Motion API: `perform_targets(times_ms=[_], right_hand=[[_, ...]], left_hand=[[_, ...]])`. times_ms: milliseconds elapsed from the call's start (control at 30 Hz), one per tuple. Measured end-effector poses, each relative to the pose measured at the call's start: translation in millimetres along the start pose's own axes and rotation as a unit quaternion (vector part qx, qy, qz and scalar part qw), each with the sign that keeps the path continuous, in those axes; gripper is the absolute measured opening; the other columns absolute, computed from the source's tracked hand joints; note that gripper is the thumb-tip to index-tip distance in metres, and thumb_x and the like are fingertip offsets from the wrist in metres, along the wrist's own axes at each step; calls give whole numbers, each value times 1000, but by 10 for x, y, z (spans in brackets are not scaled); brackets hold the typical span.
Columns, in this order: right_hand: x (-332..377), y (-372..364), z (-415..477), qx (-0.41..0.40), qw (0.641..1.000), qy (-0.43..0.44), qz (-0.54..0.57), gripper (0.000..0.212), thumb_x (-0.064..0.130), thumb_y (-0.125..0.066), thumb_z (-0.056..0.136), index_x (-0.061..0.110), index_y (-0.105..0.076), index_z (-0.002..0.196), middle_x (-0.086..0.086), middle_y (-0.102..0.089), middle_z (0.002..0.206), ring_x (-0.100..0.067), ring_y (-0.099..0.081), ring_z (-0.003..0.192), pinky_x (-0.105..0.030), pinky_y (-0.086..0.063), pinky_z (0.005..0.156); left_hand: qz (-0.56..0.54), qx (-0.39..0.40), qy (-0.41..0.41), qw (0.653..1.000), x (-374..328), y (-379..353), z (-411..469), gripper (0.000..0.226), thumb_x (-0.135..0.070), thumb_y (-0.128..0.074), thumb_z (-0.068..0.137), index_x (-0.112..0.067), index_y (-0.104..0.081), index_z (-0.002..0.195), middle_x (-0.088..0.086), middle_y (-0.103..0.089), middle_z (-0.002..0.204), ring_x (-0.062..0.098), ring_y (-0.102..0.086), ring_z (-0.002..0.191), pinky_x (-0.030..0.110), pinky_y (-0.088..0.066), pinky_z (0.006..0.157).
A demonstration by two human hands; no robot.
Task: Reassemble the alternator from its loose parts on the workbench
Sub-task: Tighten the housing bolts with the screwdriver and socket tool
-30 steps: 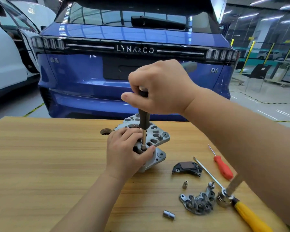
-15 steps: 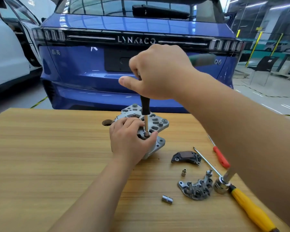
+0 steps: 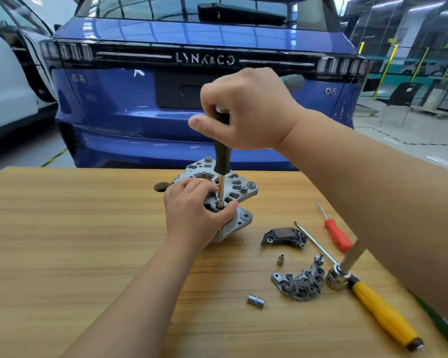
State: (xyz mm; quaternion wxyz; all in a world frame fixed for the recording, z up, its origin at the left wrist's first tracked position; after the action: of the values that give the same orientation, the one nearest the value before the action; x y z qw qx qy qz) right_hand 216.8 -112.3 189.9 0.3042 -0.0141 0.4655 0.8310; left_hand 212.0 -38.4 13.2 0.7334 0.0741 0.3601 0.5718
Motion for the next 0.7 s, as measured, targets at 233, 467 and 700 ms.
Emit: perform_targets(times_ms=[233, 467, 700], right_hand=[[-163, -15, 38, 70, 971, -225, -42, 22, 9, -48, 77, 19, -39, 60, -2, -40, 64, -22, -37, 50, -28, -26, 48], [-226, 5, -65, 135, 944, -300, -27, 16, 6, -52, 73, 17, -42, 66, -4, -44, 68, -24, -40, 55, -31, -28, 48], [-149, -27, 12, 140, 950, -277, -28, 21, 15, -53, 81, 18, -41, 65, -1, -44, 65, -23, -40, 54, -30, -24, 47]], left_hand=[[-9, -21, 6, 1000, -29, 13, -20, 32, -48, -72, 66, -20, -62, 76, -9, -61, 83, 19, -56, 92, 27, -28, 89], [4, -10, 11, 1000, -11, -23, -27, 35, -56, -63, 69, -23, -64, 81, -12, -58, 86, 17, -53, 94, 27, -27, 91], [15, 3, 51, 999, -33, -47, -29, 33, -53, -67, 70, -23, -64, 82, -11, -58, 89, 19, -53, 100, 33, -29, 95]])
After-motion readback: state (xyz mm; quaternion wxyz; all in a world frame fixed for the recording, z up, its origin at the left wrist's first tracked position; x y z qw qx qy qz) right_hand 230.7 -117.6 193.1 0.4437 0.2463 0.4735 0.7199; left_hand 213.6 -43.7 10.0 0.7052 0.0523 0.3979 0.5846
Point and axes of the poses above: each hand's wrist, its own z-axis towards the middle knuckle, its own y-axis out of the back of the hand, x = y × z, the point moved 8 cm from there along z, towards the middle knuckle
